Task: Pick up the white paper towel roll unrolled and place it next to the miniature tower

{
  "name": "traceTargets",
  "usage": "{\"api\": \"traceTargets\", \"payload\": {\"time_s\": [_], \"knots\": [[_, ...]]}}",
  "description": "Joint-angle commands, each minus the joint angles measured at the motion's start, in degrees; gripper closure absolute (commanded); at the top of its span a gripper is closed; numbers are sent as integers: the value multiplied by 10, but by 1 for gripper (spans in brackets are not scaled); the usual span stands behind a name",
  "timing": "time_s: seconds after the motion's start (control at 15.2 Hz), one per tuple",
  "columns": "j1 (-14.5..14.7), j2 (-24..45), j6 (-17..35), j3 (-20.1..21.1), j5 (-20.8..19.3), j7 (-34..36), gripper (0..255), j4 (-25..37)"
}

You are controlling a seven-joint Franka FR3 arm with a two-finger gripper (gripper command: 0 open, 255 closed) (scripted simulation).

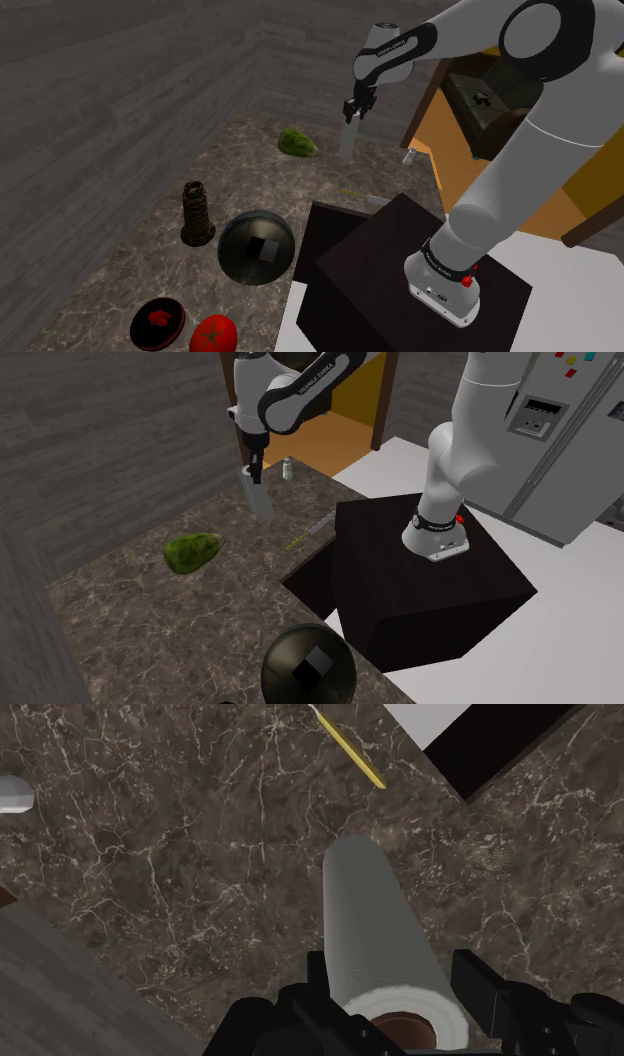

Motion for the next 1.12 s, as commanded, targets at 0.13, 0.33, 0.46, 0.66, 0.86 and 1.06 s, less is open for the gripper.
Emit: {"api": "traceTargets", "payload": {"time_s": [0.13, 0.33, 0.46, 0.66, 0.86, 1.06], "knots": [[1, -15, -31, 0, -2, 1, 255, 16], [1, -26, -53, 0, -4, 1, 255, 28], [1, -32, -68, 1, -5, 1, 255, 36], [2, -42, -91, 1, -6, 1, 255, 49], [2, -50, -113, 1, -7, 1, 255, 64], [2, -57, -136, 2, -8, 1, 255, 79]]}}
